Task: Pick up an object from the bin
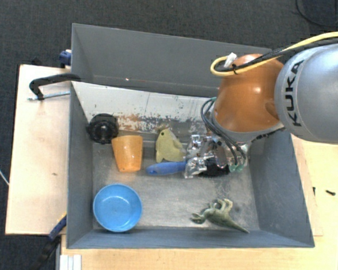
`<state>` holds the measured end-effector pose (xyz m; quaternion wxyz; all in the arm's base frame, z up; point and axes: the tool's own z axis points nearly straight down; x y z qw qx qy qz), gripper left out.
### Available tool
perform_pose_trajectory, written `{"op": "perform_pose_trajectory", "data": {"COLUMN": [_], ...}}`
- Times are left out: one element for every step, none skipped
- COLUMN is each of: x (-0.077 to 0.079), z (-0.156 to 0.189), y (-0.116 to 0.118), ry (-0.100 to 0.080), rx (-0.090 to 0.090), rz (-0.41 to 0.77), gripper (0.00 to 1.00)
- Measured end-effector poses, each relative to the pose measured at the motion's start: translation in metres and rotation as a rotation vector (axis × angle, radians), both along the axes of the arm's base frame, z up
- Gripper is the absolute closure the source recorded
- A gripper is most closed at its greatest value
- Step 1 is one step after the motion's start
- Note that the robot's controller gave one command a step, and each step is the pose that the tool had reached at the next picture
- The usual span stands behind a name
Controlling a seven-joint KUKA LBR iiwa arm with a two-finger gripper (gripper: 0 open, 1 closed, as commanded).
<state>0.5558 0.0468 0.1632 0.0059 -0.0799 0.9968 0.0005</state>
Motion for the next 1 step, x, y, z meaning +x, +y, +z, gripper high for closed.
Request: {"op": "perform_pose_trajectory", "data": {"x": [0.0018], "z": [0.0382], "y": [0.001], "ry": [0.003], "rx": [0.0], "rz": [-0.001], "gripper": [1.0]}}
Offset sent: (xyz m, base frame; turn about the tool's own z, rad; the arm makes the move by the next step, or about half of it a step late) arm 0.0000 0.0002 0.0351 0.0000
